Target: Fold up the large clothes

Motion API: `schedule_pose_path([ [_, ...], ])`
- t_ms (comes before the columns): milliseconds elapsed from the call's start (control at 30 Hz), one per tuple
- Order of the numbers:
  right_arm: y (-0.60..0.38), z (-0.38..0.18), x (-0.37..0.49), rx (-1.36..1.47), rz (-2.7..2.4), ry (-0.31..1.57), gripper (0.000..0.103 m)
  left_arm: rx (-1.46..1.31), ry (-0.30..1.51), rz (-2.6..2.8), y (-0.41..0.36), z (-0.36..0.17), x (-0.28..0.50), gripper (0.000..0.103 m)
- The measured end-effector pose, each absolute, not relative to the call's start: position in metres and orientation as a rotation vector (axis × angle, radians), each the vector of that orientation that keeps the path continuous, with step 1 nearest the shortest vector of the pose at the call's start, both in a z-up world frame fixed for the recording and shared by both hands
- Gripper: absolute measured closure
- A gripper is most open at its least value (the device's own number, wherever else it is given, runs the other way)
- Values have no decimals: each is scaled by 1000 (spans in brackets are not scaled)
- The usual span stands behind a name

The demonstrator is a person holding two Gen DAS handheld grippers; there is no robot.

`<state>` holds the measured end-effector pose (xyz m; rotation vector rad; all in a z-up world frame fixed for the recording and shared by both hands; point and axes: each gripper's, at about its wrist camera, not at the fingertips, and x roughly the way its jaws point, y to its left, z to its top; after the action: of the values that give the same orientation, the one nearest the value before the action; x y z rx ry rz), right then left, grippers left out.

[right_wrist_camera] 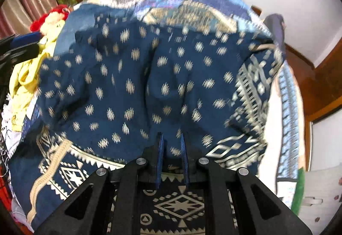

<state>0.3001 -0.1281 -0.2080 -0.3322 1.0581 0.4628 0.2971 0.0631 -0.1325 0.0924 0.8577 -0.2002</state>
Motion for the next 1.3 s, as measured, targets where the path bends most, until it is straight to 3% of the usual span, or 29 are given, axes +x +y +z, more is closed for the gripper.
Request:
schedule_pose_path([
  [167, -127, -189, 310, -228, 509, 1022, 92, 124, 954, -237, 42, -171, 332, 43],
  [300, -117, -227, 320, -328, 452, 1094, 92, 185, 1028, -211, 44, -216, 326, 38],
  [367, -116, -249, 313, -423, 445, 1075, 92, 187, 1037, -203, 53, -232, 312, 22],
  [433, -119, -247, 301, -473, 460, 1014, 92, 158, 1014, -190, 66, -236, 298, 17],
  [933, -144, -239, 269, -532, 351, 945, 92, 6, 1027, -154, 109, -246, 249, 16],
  [1000, -154, -238, 265, -551, 270, 929, 67, 21, 1024, -148, 107, -246, 246, 16],
  [1033, -165, -235, 263, -549, 201, 901, 28, 23, 1027, -146, 106, -247, 246, 16],
  [1067, -179, -232, 266, -515, 143, 895, 2, 21, 1028, -144, 106, -246, 248, 16],
  [1167, -218, -234, 276, -326, 168, 1019, 0, 18, 1034, -145, 109, -238, 249, 17],
  [1300, -244, -224, 280, -174, 201, 1044, 0, 3, 998, -138, 118, -215, 250, 17],
])
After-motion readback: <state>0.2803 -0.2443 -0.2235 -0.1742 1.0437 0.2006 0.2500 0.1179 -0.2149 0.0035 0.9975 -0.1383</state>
